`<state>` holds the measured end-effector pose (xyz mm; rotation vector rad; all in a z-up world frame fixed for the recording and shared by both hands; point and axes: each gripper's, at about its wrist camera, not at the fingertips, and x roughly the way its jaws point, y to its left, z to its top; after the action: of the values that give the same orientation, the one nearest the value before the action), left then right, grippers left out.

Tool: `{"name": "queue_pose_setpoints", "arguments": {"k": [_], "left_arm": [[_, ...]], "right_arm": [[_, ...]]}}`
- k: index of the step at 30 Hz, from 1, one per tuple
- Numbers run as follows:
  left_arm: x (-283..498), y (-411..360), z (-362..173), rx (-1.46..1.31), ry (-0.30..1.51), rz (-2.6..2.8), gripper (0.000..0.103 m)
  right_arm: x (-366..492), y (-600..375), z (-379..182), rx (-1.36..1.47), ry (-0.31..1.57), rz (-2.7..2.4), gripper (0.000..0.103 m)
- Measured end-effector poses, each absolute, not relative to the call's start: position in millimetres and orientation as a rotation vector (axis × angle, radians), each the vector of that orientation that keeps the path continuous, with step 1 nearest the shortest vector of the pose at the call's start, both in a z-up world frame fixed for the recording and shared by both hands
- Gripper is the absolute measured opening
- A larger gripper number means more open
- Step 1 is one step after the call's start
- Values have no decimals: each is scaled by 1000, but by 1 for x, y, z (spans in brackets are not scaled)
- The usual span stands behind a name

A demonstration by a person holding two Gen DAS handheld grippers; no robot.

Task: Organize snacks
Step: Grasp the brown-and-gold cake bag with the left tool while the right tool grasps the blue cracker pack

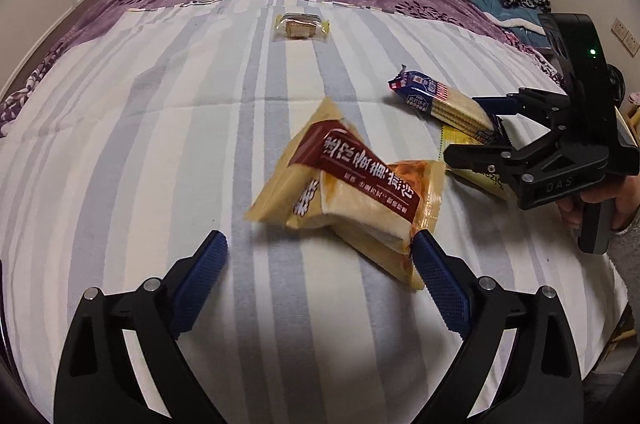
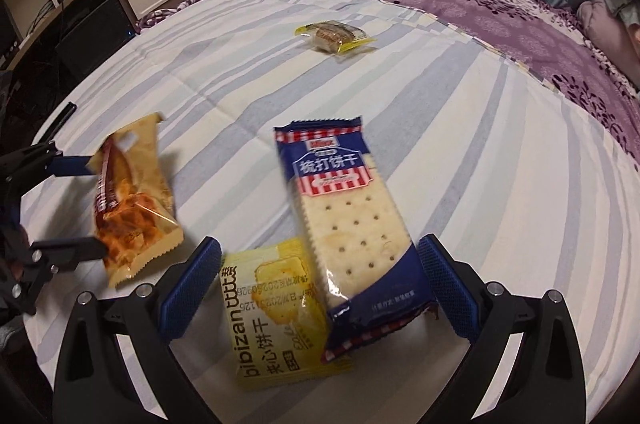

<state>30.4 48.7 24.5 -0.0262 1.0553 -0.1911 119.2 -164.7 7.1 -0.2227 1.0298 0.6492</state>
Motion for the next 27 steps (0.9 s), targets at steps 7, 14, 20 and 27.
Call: {"name": "queue_pose_setpoints", "arguments": {"k": [7,14,20,27], "left_arm": [[29,58,28,-85,1079,-161,95],[41,47,28,-199,1097,-145,95],[67,42,24,-324,1091,-7,95],[80,18,10,-204,1084,77,95]], "right_arm": [[101,-162,11,-201,1033,669,98],[91,-169,10,-166,1015,638,97],[104,-183,14,-106,986,570,97],[103,-191,13,-128,955,521,97]]}}
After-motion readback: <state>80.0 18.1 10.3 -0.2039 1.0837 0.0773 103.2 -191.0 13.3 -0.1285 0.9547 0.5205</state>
